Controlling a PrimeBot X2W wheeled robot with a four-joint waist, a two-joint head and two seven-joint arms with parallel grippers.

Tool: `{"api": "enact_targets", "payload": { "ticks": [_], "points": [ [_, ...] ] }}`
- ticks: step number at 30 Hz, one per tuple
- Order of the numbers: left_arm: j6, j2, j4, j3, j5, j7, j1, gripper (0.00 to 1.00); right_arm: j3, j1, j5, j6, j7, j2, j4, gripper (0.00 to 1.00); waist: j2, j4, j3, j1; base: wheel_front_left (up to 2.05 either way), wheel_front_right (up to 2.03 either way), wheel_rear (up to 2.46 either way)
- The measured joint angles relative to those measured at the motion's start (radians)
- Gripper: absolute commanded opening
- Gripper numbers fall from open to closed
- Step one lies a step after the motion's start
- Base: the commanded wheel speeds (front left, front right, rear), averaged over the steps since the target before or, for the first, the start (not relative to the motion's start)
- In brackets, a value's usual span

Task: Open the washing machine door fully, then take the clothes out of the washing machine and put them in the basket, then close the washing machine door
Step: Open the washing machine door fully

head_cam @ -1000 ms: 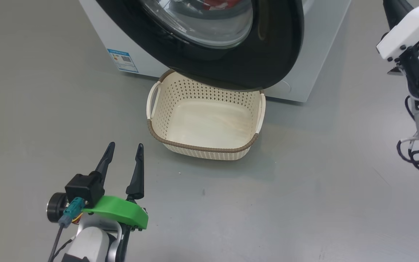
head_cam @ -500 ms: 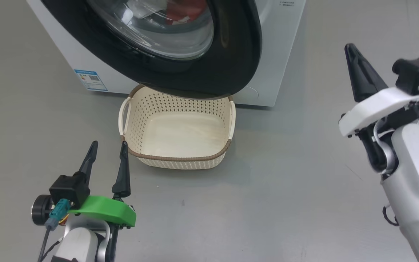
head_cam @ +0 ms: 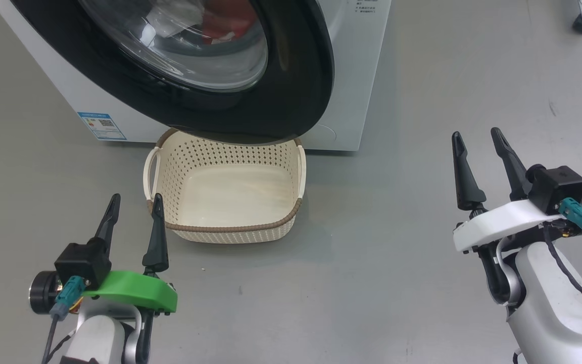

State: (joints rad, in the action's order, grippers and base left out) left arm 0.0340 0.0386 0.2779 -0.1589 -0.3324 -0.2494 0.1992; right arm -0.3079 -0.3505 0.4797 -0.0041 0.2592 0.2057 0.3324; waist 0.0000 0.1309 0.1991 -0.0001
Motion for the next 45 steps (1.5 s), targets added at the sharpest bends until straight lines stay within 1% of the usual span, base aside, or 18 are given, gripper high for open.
{"api": "enact_targets", "payload": {
  "ticks": [1,5,6,9,14,16,24,45],
  "points": [
    [-0.002,0.0,0.0,0.0,0.001,0.0,0.0,1.0,0.006,0.011,0.0,-0.008,0.0,-0.004,-0.005,1.0,0.0,-0.002,-0.001,0.0,0.0,0.0,0.0],
    [-0.004,0.0,0.0,0.002,0.002,0.0,-0.001,1.0,0.012,0.034,0.0,-0.01,-0.002,-0.011,-0.018,1.0,0.0,-0.004,-0.003,0.0,0.0,0.0,0.0],
    [-0.004,0.0,0.0,0.003,0.002,0.0,-0.002,1.0,0.012,0.039,-0.002,-0.018,-0.002,-0.014,-0.021,1.0,0.0,-0.004,-0.004,0.0,0.0,0.0,0.0],
    [-0.005,0.0,0.001,0.009,0.004,0.0,-0.005,1.0,0.011,0.049,-0.019,-0.025,-0.002,-0.015,-0.038,1.0,0.0,-0.005,-0.001,0.0,0.0,0.0,0.0],
    [-0.013,0.0,0.001,0.016,0.012,0.0,-0.006,1.0,0.022,0.063,-0.025,-0.027,-0.003,-0.018,-0.056,1.0,0.0,-0.003,-0.001,0.0,0.0,0.0,0.0],
    [-0.013,0.0,0.001,0.019,0.012,0.0,-0.006,1.0,0.025,0.072,-0.029,-0.033,-0.002,-0.02,-0.065,1.0,0.0,-0.001,-0.002,0.0,0.0,0.0,0.0],
    [-0.018,-0.001,0.001,0.027,0.017,0.0,-0.014,1.0,0.043,0.088,-0.051,-0.034,-0.003,-0.031,-0.109,1.0,0.0,0.005,-0.003,0.0,0.0,0.0,0.0],
    [-0.031,-0.001,0.004,0.029,0.027,0.0,-0.016,1.0,0.078,0.135,-0.07,-0.028,-0.002,-0.051,-0.148,1.0,0.0,0.012,-0.008,0.0,0.0,0.0,0.0]
  ]
}}
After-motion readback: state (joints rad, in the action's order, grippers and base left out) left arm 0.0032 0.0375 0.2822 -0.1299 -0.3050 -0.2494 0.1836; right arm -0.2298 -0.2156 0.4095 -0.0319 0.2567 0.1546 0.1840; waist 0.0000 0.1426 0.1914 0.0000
